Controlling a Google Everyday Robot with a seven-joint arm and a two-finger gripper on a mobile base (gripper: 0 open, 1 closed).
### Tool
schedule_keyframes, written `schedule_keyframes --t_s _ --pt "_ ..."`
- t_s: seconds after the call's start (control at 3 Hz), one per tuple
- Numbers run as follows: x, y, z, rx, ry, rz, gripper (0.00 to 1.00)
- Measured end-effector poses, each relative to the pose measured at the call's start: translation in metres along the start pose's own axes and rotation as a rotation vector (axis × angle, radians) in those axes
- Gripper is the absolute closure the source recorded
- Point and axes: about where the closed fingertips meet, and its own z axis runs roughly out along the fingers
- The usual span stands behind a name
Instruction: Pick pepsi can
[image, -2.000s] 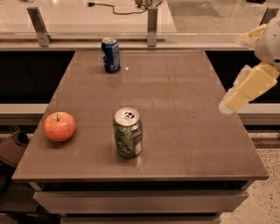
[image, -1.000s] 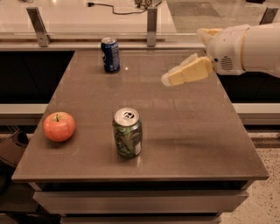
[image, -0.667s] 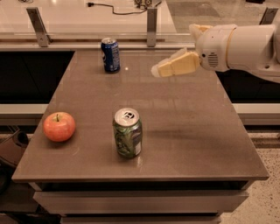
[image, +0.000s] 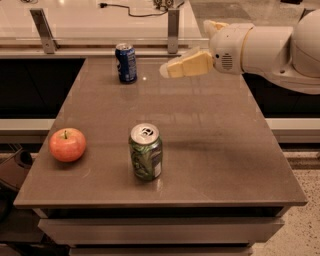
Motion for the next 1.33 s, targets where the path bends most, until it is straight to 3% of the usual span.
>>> schedule_keyframes --t_s 0.67,1.33 --pt "0.021 -0.031 0.057 0.031 0.022 0.044 0.0" --pt "0.036 -0.039 0.122 0.021 0.043 0.047 0.0"
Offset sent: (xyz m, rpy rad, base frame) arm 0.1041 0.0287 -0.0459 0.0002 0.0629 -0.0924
